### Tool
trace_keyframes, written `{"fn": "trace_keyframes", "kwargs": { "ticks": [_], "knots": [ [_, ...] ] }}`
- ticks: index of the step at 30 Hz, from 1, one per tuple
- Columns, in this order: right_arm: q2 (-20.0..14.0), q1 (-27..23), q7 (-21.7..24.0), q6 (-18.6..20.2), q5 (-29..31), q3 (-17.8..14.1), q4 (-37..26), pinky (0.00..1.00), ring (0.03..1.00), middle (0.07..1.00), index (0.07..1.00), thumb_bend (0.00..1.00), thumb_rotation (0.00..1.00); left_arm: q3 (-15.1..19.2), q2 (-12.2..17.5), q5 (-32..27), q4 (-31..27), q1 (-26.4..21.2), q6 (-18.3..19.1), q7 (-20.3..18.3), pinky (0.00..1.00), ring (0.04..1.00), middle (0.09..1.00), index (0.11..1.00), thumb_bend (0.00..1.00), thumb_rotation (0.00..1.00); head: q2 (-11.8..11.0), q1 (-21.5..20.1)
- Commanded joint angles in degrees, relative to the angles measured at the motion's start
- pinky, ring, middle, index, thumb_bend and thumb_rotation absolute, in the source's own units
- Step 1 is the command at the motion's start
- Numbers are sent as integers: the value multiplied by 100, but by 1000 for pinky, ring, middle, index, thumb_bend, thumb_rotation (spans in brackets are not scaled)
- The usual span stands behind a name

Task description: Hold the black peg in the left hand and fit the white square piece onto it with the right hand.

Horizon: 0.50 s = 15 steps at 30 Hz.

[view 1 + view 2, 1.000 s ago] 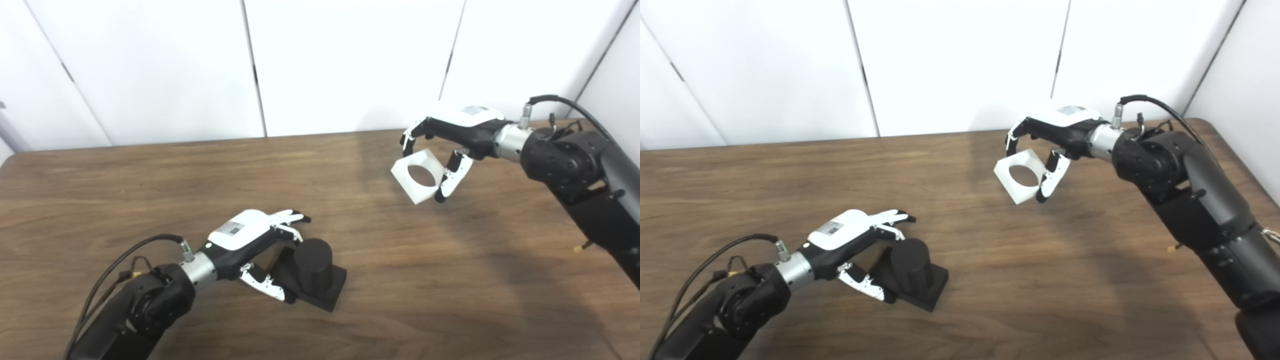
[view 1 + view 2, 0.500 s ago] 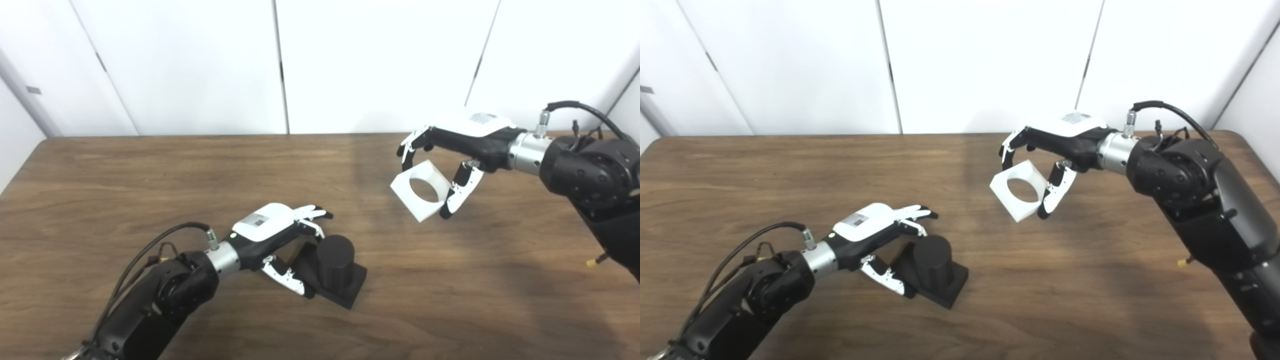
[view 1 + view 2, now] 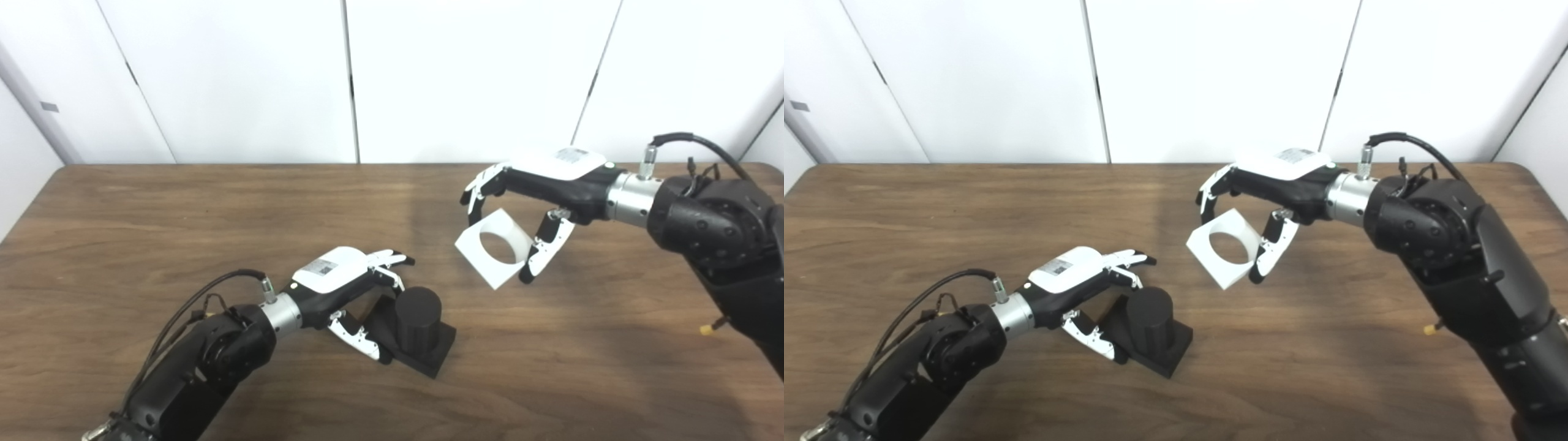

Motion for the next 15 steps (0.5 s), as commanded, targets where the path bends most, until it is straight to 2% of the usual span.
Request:
{"fn": "trace_keyframes", "kwargs": {
  "ticks": [1,10,15],
  "knots": [
    [-17,-322,-7,52,41,-85,-242,708,840,792,478,521,128,-264,-25,310,123,103,237,-487,869,971,951,491,523,69,22,-27],
    [255,-262,-85,-85,91,-8,-225,715,833,780,477,521,129,-319,-27,294,123,72,278,-460,867,966,951,491,523,69,36,-7],
    [441,-202,-55,-4,79,91,-255,732,835,783,477,521,129,-336,-39,289,137,38,288,-470,862,972,955,492,523,70,45,31]
  ]
}}
